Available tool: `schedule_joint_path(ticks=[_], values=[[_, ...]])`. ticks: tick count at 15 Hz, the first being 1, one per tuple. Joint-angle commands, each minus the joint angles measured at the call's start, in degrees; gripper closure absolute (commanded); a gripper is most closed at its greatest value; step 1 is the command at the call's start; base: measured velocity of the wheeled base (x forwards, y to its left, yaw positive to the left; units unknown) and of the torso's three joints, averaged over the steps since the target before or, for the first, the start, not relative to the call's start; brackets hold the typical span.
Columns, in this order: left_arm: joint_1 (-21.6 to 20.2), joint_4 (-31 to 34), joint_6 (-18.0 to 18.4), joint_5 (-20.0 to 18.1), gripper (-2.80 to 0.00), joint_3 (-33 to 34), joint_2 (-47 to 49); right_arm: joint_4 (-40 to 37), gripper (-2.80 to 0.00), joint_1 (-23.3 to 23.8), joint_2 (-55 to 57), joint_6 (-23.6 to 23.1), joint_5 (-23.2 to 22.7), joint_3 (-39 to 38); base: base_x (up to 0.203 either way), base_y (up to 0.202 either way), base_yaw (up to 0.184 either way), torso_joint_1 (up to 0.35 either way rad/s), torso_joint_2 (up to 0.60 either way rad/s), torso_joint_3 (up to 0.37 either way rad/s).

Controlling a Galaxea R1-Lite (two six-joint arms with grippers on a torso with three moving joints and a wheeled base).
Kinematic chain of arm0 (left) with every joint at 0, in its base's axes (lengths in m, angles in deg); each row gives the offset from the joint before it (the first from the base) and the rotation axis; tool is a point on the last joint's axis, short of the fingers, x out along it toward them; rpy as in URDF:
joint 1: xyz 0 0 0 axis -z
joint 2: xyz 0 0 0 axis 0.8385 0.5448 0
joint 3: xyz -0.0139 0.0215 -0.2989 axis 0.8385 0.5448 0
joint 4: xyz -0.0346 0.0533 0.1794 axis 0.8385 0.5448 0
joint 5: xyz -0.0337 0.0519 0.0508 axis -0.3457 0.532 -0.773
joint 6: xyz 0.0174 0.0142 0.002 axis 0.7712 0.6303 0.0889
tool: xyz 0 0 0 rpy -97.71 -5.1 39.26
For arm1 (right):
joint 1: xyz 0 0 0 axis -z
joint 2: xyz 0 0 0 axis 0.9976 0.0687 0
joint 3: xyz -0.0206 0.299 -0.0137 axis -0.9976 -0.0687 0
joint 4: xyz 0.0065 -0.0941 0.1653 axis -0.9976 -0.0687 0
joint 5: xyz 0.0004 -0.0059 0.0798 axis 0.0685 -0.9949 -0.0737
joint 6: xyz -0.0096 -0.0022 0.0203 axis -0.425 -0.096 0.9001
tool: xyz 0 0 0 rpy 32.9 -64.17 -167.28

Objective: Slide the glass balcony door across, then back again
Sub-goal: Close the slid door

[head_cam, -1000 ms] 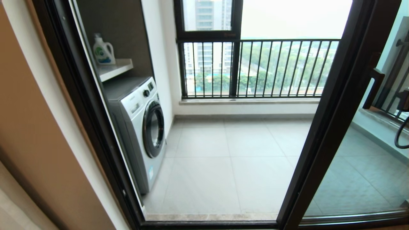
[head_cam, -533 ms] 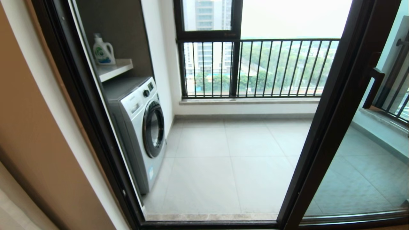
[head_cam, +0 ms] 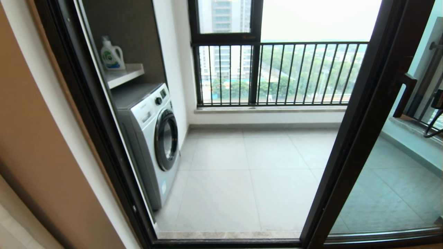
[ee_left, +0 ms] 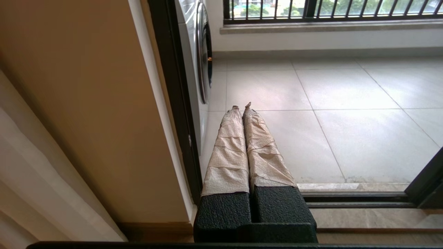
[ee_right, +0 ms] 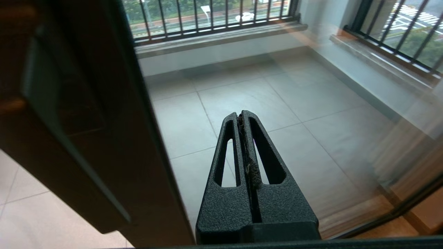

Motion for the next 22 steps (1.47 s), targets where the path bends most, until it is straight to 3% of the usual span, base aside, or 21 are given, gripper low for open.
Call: schedule_joint_path(ticks=[1,10,14,18,22], values=[[-0.01,0.01,0.01,-0.03,0.0,0.0,0.09,0.2,0.0,-2.35,1.41,-0.02,0.02,0.7,0.0,0.0,0.0,0.0,0.0,0.0],[-0.01,0.02,0.03,-0.03,0.0,0.0,0.09,0.11,0.0,-7.33,2.93,-0.02,2.15,3.22,0.0,0.0,0.0,0.0,0.0,0.0],[-0.01,-0.03,0.03,-0.03,0.0,0.0,0.09,0.25,0.0,-4.9,-2.27,-0.02,1.35,-2.17,0.0,0.0,0.0,0.0,0.0,0.0],[-0.01,-0.01,0.03,-0.03,0.0,0.0,0.09,0.29,0.0,1.32,-4.25,0.06,-2.66,-4.02,0.0,0.0,0.0,0.0,0.0,0.0],[-0.01,0.01,0.03,-0.03,0.0,0.0,0.09,0.29,0.0,1.08,-2.49,0.06,-2.67,-2.77,0.0,0.0,0.0,0.0,0.0,0.0]])
